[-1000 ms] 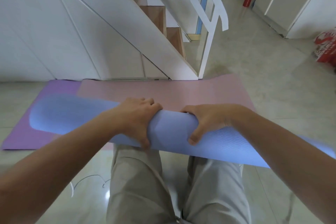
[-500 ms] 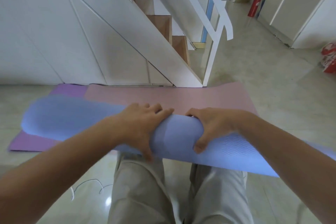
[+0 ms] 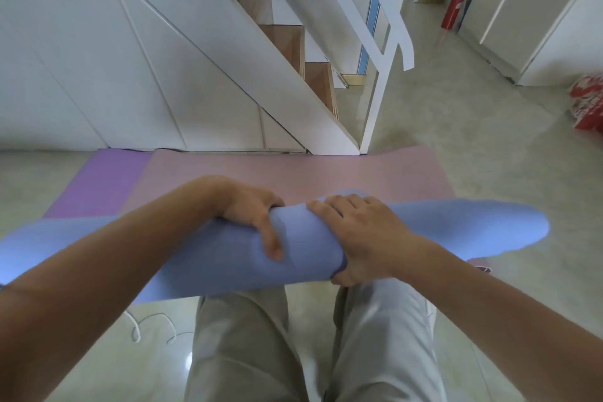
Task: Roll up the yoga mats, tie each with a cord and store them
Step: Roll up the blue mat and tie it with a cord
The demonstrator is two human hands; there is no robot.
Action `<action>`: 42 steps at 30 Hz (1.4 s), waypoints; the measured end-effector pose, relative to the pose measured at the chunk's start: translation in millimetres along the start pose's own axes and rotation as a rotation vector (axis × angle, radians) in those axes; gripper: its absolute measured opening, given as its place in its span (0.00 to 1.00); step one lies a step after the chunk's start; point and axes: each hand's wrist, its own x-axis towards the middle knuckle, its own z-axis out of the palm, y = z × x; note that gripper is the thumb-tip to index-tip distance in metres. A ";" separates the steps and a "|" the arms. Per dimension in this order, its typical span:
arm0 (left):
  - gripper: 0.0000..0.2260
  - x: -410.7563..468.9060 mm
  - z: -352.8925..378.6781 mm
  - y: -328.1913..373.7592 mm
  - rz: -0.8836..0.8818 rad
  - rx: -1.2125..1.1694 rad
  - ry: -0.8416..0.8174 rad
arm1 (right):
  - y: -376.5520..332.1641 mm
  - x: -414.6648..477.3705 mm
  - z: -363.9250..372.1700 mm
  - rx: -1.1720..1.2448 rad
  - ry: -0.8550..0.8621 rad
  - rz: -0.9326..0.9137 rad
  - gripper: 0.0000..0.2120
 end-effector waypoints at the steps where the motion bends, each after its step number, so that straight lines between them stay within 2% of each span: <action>1: 0.43 -2.8 3.2 1.1 0.007 0.035 0.029 | 3.6 2.9 -2.8 0.006 -0.008 -0.002 0.54; 2: 0.49 -7.0 6.1 3.1 0.019 0.126 0.088 | 8.1 5.4 -9.2 0.037 -0.036 0.004 0.53; 4: 0.58 -21.0 16.6 9.2 0.044 0.454 0.269 | 21.8 12.7 -25.8 0.229 -0.164 0.039 0.51; 6: 0.62 -30.7 37.3 9.8 0.103 0.813 0.481 | 32.3 18.6 -35.5 0.516 -0.334 0.057 0.46; 8: 0.60 -30.7 54.2 9.3 0.135 0.960 0.570 | 36.5 22.1 -35.9 0.708 -0.446 0.083 0.42; 9: 0.58 -28.3 56.8 8.1 0.130 0.949 0.559 | 35.6 21.3 -35.0 0.755 -0.473 0.096 0.42; 11: 0.53 -22.1 47.2 5.5 0.105 0.830 0.476 | 28.4 16.2 -30.6 0.751 -0.443 0.096 0.48; 12: 0.50 -18.1 35.6 6.0 0.092 0.737 0.421 | 23.4 11.2 -30.7 0.664 -0.378 0.097 0.53; 15: 0.43 -4.5 2.7 5.5 0.059 0.341 0.172 | 3.5 -3.2 -18.7 0.175 -0.139 0.032 0.64; 16: 0.42 2.2 -2.8 2.9 0.050 0.223 0.093 | -2.1 -4.8 -10.8 0.061 -0.087 0.008 0.65; 18: 0.40 7.1 -5.9 0.9 0.025 0.087 0.000 | -5.4 -1.9 -1.4 0.009 -0.040 -0.002 0.60; 21: 0.49 -1.0 -1.0 4.1 0.038 0.092 0.040 | 10.7 8.6 -15.4 0.132 -0.103 0.011 0.54; 22: 0.52 -7.3 2.4 7.2 0.049 0.194 0.099 | 18.3 12.3 -23.7 0.232 -0.175 0.031 0.53; 26: 0.59 -29.6 41.7 15.8 0.127 0.860 0.483 | 36.3 24.0 -29.2 0.766 -0.437 0.077 0.42; 28: 0.58 -25.2 57.1 14.5 0.132 0.975 0.567 | 37.1 26.0 -22.0 0.860 -0.496 0.118 0.42; 30: 0.52 -18.4 54.5 10.6 0.117 0.946 0.573 | 31.4 21.0 -22.7 0.865 -0.450 0.124 0.44; 32: 0.47 -12.0 33.1 11.6 0.110 0.804 0.488 | 24.3 11.1 -27.8 0.734 -0.299 0.136 0.53; 35: 0.42 3.8 -7.9 16.7 0.052 0.411 0.227 | 0.4 -1.6 -25.3 0.281 -0.125 0.105 0.65; 37: 0.42 18.5 -27.1 17.4 0.000 0.267 0.114 | -8.9 1.5 -7.6 0.068 -0.054 0.080 0.65; 40: 0.39 26.2 -35.3 19.0 -0.028 0.154 0.093 | 5.6 15.0 -4.8 0.129 -0.036 0.101 0.58; 42: 0.45 19.4 -31.6 22.5 -0.030 0.187 0.156 | 25.1 23.1 -15.7 0.321 -0.106 0.133 0.54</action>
